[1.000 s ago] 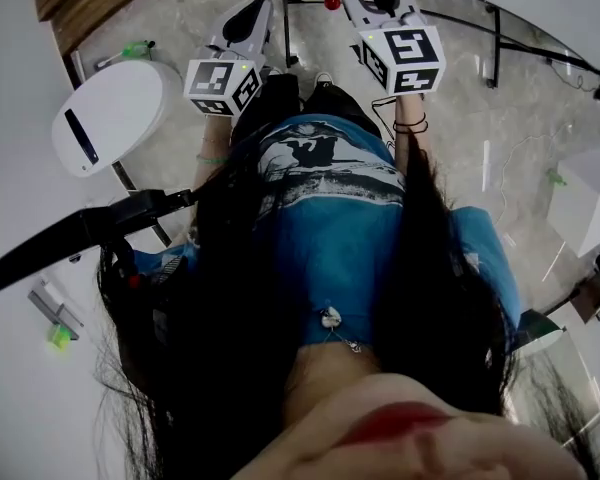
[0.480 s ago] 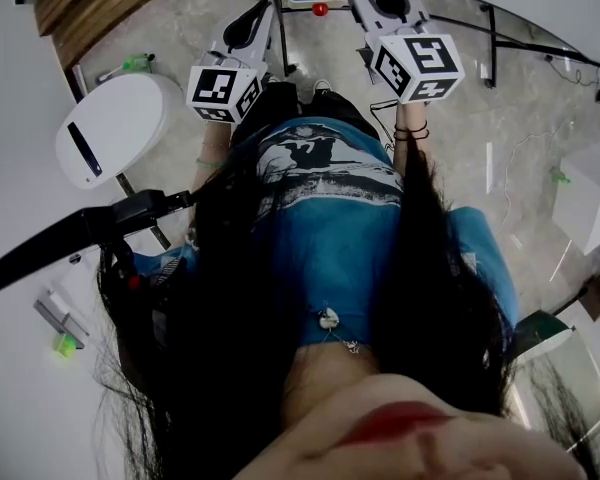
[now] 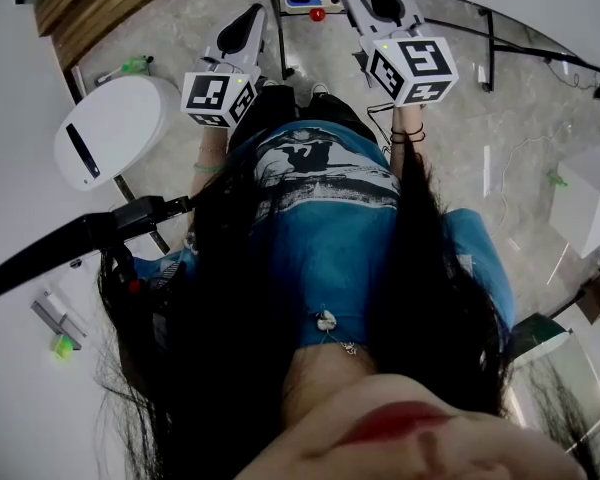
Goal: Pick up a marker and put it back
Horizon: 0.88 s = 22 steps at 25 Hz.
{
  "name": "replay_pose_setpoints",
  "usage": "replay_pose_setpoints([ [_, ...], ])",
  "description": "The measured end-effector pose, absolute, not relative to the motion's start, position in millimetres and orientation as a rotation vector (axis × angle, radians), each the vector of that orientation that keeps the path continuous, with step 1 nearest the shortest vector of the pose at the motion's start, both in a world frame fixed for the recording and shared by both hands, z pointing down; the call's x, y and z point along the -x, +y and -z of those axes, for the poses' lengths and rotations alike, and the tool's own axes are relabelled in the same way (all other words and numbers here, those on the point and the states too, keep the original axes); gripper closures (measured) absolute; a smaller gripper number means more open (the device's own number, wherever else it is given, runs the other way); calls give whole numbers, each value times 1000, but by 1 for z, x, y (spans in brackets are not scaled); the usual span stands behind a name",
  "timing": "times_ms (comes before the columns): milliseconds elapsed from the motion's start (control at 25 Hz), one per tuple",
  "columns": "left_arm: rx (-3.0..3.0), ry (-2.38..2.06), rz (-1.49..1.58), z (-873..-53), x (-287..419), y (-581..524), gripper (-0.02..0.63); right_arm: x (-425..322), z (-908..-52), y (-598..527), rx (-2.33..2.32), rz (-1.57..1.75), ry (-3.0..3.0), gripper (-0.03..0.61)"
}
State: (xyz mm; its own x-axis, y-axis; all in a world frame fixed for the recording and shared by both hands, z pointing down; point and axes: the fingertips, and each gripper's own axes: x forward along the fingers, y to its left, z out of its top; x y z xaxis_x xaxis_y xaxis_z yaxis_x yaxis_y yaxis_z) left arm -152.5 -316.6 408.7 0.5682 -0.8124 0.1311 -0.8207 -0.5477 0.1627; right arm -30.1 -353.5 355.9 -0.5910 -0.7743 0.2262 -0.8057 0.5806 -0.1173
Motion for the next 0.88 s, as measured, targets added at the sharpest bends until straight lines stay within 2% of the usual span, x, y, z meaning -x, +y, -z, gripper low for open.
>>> replay_pose_setpoints([
  [400, -2596, -1371, -90, -420, 159, -310, 618, 36, -360, -353, -1318, -193, -2597, 493],
  [880, -2581, -1384, -105, -424, 162, -311, 618, 101, -454, -360, -967, 13, -2368, 492],
])
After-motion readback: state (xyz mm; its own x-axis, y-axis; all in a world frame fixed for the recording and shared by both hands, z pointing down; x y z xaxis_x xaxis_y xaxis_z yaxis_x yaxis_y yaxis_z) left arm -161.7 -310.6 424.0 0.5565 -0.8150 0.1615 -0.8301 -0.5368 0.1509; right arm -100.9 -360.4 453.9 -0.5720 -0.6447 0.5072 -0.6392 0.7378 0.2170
